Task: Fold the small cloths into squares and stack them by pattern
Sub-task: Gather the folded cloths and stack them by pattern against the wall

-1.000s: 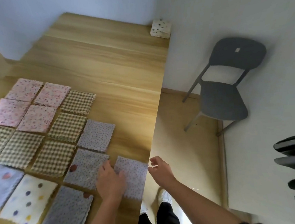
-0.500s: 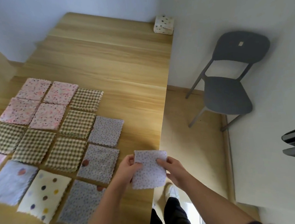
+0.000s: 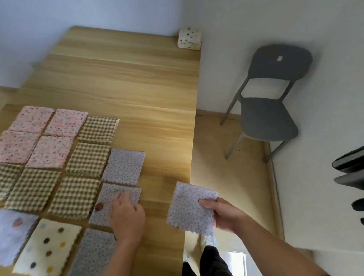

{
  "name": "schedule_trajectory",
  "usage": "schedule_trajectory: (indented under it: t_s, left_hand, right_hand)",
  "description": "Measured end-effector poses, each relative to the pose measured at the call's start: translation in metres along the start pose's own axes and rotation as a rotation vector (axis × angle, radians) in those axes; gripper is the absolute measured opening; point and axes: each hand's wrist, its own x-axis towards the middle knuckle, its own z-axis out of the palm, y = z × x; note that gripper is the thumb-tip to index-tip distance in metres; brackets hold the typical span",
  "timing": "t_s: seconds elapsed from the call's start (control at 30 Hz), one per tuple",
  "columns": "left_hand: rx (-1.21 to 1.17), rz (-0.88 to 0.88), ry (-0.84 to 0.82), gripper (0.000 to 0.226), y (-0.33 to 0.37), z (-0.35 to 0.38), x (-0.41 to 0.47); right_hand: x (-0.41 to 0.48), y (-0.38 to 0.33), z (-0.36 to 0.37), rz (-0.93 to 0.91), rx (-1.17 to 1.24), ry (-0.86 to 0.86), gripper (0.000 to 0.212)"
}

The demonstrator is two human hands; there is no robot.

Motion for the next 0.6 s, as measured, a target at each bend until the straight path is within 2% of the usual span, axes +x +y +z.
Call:
schedule_trajectory:
  t_s: [0.07, 0.13, 0.27, 0.37, 0.47, 0.6]
  left_hand:
    - [0.191, -0.048, -0.106, 0.051, -0.008, 0.003, 0.003]
    - [0.272, -0.059, -0.188, 0.054, -0.006, 0.007, 0.000]
    - [0.227, 0.124, -0.252, 0.046, 0.015, 0.022, -0.018]
    - [0.059, 0.193, -0.209, 0.041, 0.028, 0.024, -0.032]
    - [0.065, 0.071, -0.056, 0.040, 0.020, 0.015, -0.020]
    - [0.038, -0.211, -0.093, 0.058, 0.019, 0.010, 0.001]
  right_hand:
    - [-0.004, -0.001, -0.002, 0.008, 0.026, 0.038, 0.059]
    - [-0.007, -0.001, -0.003, 0.013, 0.067, 0.052, 0.058]
    - [-0.013, -0.001, -0.008, 0.028, 0.180, 0.067, 0.040]
    - [-0.015, -0.003, -0.012, 0.087, 0.171, 0.182, 0.041]
    - [-0.018, -0.006, -0.016, 0.085, 0.146, 0.231, 0.041]
    - [-0.023, -0.007, -0.022, 0.100, 0.178, 0.236, 0.046]
